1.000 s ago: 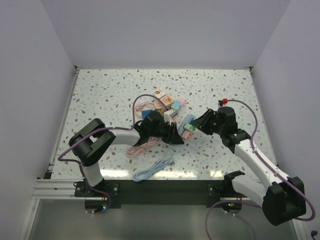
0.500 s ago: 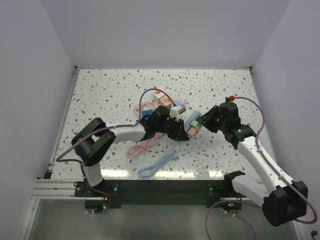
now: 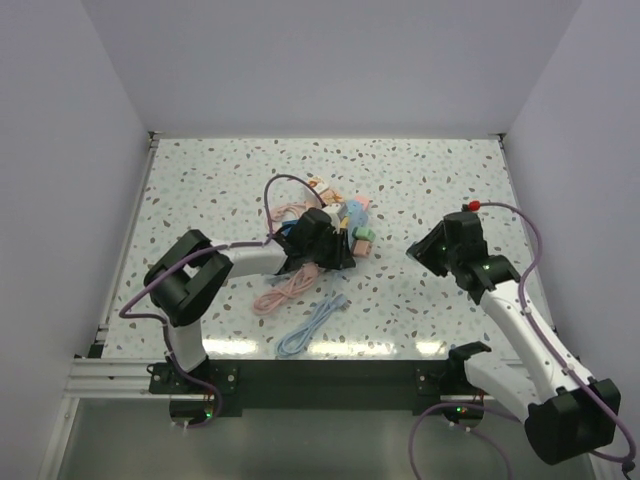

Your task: Pull the plug off the socket

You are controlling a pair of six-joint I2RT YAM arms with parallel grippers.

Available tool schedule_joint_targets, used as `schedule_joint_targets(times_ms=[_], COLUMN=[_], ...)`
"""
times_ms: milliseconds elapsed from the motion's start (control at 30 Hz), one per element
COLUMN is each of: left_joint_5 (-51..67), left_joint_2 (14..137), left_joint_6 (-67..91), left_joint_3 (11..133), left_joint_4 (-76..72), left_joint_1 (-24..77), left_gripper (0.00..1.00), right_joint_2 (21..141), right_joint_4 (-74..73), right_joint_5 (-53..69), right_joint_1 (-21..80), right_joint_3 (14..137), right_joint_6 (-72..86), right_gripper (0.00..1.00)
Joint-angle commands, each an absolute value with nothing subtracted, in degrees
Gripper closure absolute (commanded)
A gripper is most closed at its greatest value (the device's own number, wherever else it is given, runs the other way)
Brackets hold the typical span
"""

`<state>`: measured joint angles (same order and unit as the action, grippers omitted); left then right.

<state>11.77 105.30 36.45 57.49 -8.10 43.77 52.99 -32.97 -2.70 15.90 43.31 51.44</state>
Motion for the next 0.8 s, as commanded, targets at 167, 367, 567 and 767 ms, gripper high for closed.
schedule_joint_targets(times_ms=[167, 367, 567, 767], left_joint_5=[23.1, 23.9, 23.9, 22.7], left_joint_2=[98.9, 96.9, 97.5, 98.7], left_joint_6=[37.4, 36.3, 35.5, 34.4], left_joint_3=[53.2, 50.9, 51.5, 53.3], left_joint_4=[-18.5, -17.8, -15.6, -13.5], left_joint_1=[43.8, 44.1, 44.2, 44.2], left_gripper=[1.00, 1.00, 1.00, 1.00], right_joint_2=[74.0, 89.3, 101.2, 98.4], right_joint_4=[-43.7, -48.8, -51.3, -45.1], right_joint_5=[-33.8, -43.3, -46.1, -35.3], right_joint_1=[9.2, 2.1, -1.4, -1.9], right_joint_3=[53.7, 62.9, 67.4, 65.4], right_joint_6=[46.7, 45.6, 45.5, 38.8], right_gripper=[1.00, 1.00, 0.92, 0.50])
